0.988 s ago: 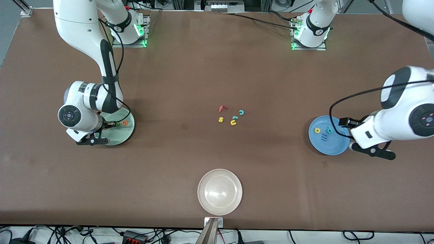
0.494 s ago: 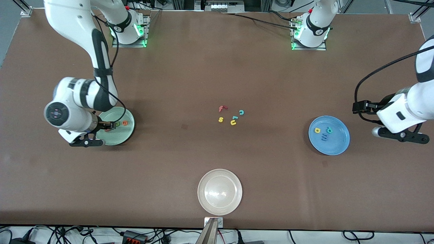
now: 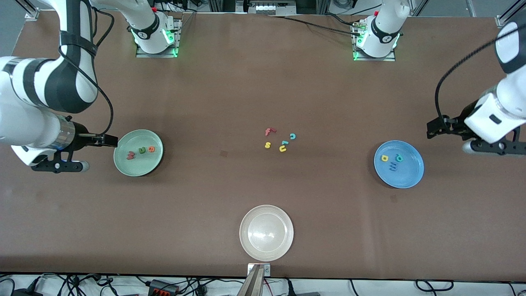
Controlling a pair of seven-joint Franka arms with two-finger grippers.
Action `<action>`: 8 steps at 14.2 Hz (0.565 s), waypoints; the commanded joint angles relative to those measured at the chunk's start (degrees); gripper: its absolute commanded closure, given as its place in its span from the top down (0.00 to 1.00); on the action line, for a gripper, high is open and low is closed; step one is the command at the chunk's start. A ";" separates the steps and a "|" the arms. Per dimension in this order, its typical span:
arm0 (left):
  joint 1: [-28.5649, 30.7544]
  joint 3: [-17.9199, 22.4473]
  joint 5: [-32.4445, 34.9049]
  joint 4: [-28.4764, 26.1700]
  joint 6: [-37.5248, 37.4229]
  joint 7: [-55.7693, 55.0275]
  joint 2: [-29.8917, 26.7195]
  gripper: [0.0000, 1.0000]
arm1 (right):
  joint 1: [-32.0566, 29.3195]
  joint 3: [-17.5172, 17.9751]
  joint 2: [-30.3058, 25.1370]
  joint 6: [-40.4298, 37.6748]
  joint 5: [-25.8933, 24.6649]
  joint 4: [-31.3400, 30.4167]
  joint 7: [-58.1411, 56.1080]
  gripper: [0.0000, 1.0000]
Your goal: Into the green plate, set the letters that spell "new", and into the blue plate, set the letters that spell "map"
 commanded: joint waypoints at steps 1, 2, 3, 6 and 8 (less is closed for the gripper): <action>-2.78 3.10 -0.54 -8.88 5.01 -0.22 -6.54 1.00 | -0.29 0.76 -0.88 -1.01 0.33 2.17 1.55 1.00; -2.52 2.84 -0.37 -10.81 6.68 0.13 -7.51 1.00 | -2.29 3.29 -2.37 -0.92 -0.20 2.43 4.25 1.00; -2.17 2.05 -0.28 -11.53 7.04 0.22 -8.04 1.00 | -6.32 7.58 -4.13 -1.35 -0.98 3.21 6.98 1.00; -0.41 0.12 -0.28 -11.54 6.70 -0.04 -8.13 1.00 | -16.69 17.62 -9.93 -1.36 -9.93 3.92 7.19 1.00; 1.43 -1.81 -0.28 -11.54 6.52 -0.04 -8.13 1.00 | -27.13 26.91 -13.80 -1.53 -11.80 3.75 5.96 1.00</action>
